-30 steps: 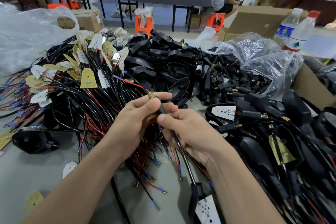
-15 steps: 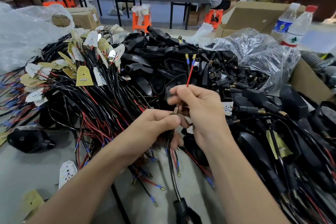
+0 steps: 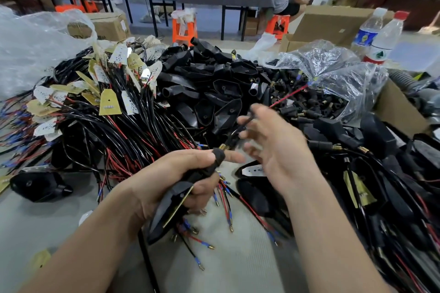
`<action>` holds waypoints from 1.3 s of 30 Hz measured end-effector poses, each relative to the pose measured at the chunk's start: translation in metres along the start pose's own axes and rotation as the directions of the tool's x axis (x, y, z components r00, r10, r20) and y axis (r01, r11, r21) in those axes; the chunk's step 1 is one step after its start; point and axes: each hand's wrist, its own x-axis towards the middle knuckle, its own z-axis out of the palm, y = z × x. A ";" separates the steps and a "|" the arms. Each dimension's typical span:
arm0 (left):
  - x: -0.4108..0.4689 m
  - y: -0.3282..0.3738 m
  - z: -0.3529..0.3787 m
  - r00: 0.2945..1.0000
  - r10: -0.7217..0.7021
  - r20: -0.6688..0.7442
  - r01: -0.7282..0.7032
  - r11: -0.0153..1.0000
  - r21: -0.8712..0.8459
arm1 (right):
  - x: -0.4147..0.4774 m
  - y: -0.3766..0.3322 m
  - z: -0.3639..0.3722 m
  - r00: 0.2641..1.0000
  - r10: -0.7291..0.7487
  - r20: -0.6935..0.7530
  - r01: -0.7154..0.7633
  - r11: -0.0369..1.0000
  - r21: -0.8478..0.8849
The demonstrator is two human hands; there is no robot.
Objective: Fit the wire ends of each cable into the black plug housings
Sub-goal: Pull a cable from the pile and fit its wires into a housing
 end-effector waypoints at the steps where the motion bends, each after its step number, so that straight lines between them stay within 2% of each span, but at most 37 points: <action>1: 0.001 0.000 0.000 1.000 -0.021 -0.016 0.021 0.999 -0.026 | -0.004 0.004 0.003 0.997 0.050 0.054 -0.045 0.994 -0.096; 4: 0.001 0.002 0.000 0.995 -0.102 0.009 0.102 0.995 -0.022 | -0.013 0.012 0.011 0.965 0.138 0.225 -0.074 0.960 -0.271; 7: 0.004 0.006 -0.004 0.999 -0.042 0.030 0.045 0.994 -0.104 | -0.017 0.011 0.009 0.934 0.106 0.341 0.024 0.934 -0.356; 9: 0.008 0.007 -0.005 1.000 0.001 -0.020 -0.004 0.988 -0.152 | -0.017 0.010 0.009 0.957 0.002 0.290 0.094 0.944 -0.315; 11: 0.008 0.007 -0.005 0.992 0.003 -0.124 -0.021 0.990 -0.139 | -0.013 0.010 0.009 0.970 -0.202 0.139 0.237 0.916 -0.324; 13: 0.008 0.005 -0.006 0.980 0.041 -0.196 -0.065 0.991 -0.118 | -0.008 0.008 0.005 0.917 -0.398 -0.022 0.364 0.860 -0.357; 16: 0.007 0.004 -0.005 0.939 0.158 -0.305 -0.183 0.981 -0.056 | -0.001 0.005 -0.003 0.861 -0.491 -0.136 0.416 0.831 -0.368; 18: 0.010 0.004 -0.003 0.901 0.210 -0.379 -0.219 0.975 0.020 | 0.001 0.006 -0.004 0.866 -0.473 -0.165 0.393 0.845 -0.362; 22: 0.013 0.004 0.004 0.845 0.250 -0.473 -0.238 0.967 0.087 | 0.001 0.010 -0.002 0.924 -0.353 -0.148 0.312 0.919 -0.239; 27: 0.015 0.003 0.012 0.758 0.368 -0.538 -0.334 0.928 0.164 | -0.004 0.006 -0.003 0.980 -0.197 -0.006 0.196 0.977 -0.084; 30: 0.014 0.004 0.014 0.721 0.432 -0.542 -0.383 0.900 0.207 | -0.007 0.002 -0.005 0.984 -0.159 0.074 0.163 0.986 -0.043; 34: 0.013 0.001 0.013 0.688 0.495 -0.531 -0.380 0.869 0.318 | -0.006 -0.003 -0.009 0.981 -0.148 0.129 0.153 0.988 -0.032; 39: 0.014 -0.002 0.010 0.629 0.549 -0.550 -0.343 0.831 0.437 | -0.001 -0.003 -0.018 0.973 -0.034 0.230 0.033 0.999 0.010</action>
